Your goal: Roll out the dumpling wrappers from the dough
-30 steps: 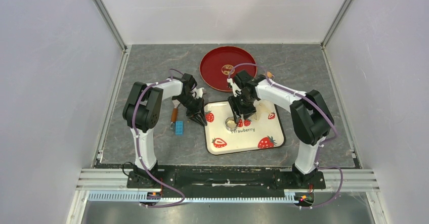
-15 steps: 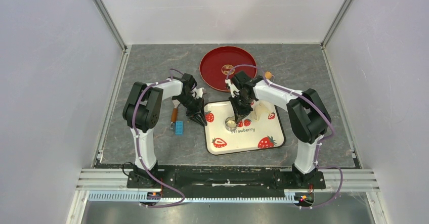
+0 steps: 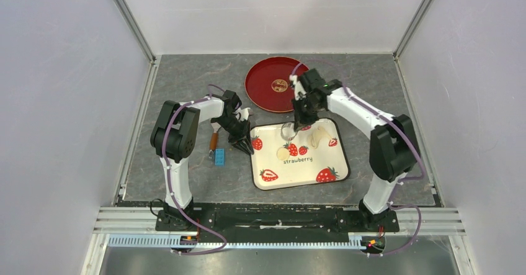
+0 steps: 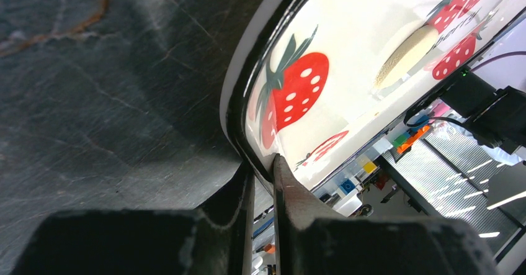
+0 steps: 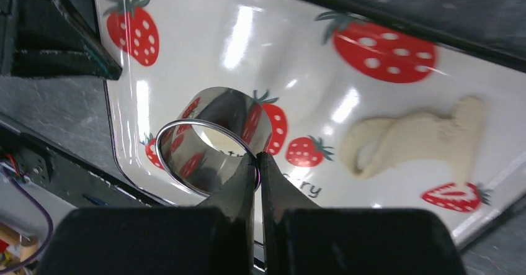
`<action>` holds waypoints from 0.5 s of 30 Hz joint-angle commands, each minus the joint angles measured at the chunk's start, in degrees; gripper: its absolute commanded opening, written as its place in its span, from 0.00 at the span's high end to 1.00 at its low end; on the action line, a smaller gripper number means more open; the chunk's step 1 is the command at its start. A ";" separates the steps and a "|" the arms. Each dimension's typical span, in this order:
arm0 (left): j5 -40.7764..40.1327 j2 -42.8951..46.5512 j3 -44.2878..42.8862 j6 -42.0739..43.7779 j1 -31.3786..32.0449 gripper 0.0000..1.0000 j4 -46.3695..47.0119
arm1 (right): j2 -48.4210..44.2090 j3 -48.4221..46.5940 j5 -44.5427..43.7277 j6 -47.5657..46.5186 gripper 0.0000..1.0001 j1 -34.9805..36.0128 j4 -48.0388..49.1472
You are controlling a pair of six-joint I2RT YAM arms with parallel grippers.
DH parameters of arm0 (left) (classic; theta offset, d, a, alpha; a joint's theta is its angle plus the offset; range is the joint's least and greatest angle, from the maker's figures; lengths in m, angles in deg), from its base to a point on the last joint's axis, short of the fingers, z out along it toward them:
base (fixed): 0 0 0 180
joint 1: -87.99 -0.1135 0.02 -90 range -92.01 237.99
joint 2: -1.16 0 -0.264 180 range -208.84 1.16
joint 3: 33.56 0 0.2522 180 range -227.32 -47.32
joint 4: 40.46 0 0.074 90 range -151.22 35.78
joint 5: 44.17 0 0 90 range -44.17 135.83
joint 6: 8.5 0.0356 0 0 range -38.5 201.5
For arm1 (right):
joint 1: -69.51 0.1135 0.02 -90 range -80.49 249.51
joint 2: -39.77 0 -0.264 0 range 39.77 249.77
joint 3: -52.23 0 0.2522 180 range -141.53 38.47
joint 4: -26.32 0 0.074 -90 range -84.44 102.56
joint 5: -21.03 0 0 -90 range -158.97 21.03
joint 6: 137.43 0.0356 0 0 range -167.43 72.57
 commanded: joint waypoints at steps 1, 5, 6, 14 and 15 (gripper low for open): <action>-8.01 0.37 1.45 5.00 0.67 0.82 -0.40 | -6.91 -1.77 -2.38 0.64 1.00 -7.11 -1.13; -8.09 0.53 1.28 5.17 0.71 0.82 -0.47 | -10.63 1.51 -6.40 -0.77 1.00 -15.09 -2.12; -8.14 0.50 1.28 5.26 0.68 0.82 -0.42 | -11.48 2.90 -7.96 -1.27 1.00 -16.75 -2.29; -8.28 1.50 1.34 5.37 0.70 0.81 0.32 | -16.19 14.93 -12.39 -3.71 1.00 -33.55 -0.45; -8.44 1.78 1.37 5.48 0.68 0.80 0.28 | -16.24 16.13 -12.48 -4.05 1.00 -34.95 -0.11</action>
